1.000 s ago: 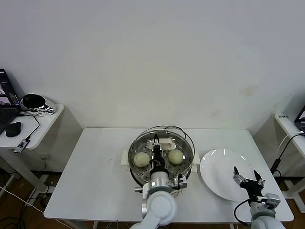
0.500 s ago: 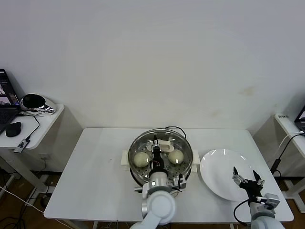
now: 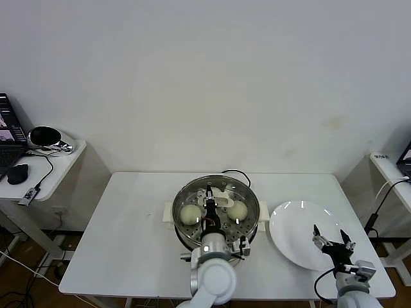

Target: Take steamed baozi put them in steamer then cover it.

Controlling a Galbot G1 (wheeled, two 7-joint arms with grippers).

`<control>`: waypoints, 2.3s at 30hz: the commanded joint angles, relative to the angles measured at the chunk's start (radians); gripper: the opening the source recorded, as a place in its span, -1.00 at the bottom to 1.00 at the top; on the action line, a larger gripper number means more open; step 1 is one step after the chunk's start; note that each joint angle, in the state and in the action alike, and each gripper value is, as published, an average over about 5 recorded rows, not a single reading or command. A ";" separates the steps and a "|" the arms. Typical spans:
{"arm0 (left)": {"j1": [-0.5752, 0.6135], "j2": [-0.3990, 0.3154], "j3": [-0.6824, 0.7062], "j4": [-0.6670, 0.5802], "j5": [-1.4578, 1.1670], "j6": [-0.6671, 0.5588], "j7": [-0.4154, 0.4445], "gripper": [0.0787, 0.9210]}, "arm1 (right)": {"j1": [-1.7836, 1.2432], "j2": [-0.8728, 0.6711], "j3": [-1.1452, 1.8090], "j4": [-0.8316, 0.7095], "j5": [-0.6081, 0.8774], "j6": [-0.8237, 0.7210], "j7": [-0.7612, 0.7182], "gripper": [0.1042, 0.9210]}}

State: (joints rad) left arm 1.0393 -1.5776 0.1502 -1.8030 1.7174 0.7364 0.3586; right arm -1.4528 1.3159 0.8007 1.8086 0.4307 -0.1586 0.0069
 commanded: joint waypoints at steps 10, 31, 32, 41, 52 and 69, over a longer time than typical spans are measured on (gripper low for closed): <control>-0.006 0.011 0.004 0.010 -0.025 0.041 0.006 -0.85 | 0.001 0.003 -0.001 0.001 -0.005 0.005 -0.003 0.76; 0.051 0.057 0.046 -0.165 -0.062 0.011 0.008 -0.14 | -0.003 0.006 0.000 -0.001 -0.010 0.007 -0.004 0.76; 0.055 0.060 0.048 -0.173 -0.063 0.010 0.008 -0.08 | -0.003 0.006 0.000 -0.001 -0.011 0.007 -0.004 0.76; 0.094 0.081 0.054 -0.260 -0.082 0.006 0.028 0.57 | -0.007 0.004 0.004 -0.004 -0.010 0.005 -0.008 0.76; 0.192 0.148 -0.111 -0.497 -0.376 -0.119 -0.121 0.77 | -0.049 -0.007 -0.003 0.049 0.002 0.026 -0.043 0.76; 0.600 0.152 -0.847 -0.360 -1.733 -0.768 -0.483 0.77 | -0.142 0.008 -0.112 0.101 -0.092 0.162 -0.059 0.76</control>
State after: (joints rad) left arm 1.3768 -1.4343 -0.3111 -2.2500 0.7843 0.5505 0.0470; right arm -1.5525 1.3056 0.7385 1.8895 0.3978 -0.0774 -0.0492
